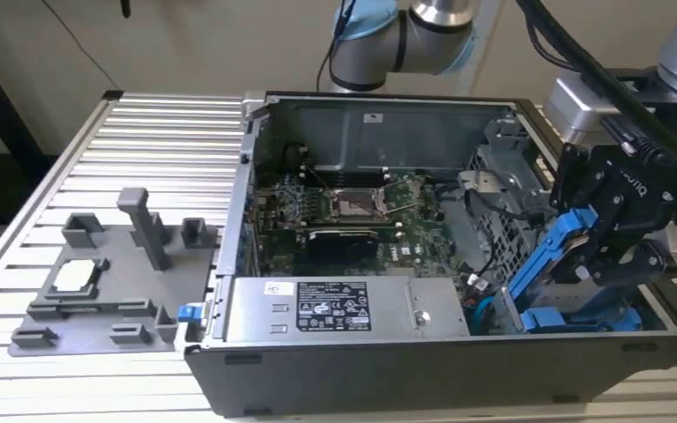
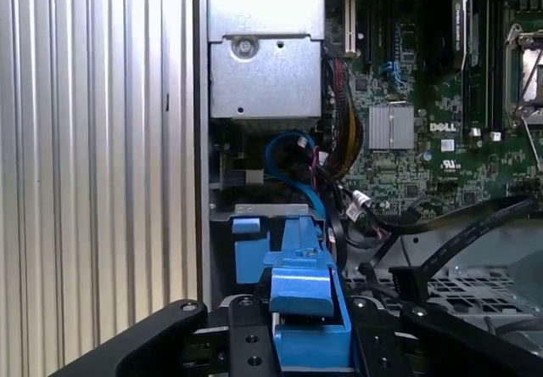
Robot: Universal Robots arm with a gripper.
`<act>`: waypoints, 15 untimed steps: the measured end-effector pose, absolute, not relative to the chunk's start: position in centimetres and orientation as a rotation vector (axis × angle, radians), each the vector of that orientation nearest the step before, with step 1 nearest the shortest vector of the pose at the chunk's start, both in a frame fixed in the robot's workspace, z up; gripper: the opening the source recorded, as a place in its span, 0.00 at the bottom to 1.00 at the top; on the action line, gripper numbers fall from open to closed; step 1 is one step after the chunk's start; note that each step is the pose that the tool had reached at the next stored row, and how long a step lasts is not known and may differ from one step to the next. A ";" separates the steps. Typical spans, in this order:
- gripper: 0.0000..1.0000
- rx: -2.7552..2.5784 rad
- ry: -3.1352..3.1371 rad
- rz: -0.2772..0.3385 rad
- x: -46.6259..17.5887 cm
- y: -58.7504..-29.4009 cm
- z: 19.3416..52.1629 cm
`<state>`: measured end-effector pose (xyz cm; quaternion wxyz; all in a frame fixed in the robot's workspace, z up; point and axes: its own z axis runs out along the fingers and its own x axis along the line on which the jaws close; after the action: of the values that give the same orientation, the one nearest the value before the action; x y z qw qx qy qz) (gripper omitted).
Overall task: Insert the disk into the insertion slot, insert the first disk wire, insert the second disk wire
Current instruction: 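Insert the disk into the insertion slot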
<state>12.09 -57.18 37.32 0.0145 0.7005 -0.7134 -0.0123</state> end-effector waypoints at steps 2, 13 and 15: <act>0.33 2.181 -2.221 -0.038 12.1 -57.2 37.1; 0.33 2.181 -2.221 -0.038 12.1 -57.2 36.5; 0.33 2.181 -2.221 -0.038 12.1 -57.2 36.5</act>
<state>12.09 -57.18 36.53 0.0144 0.7005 -0.7134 -0.0121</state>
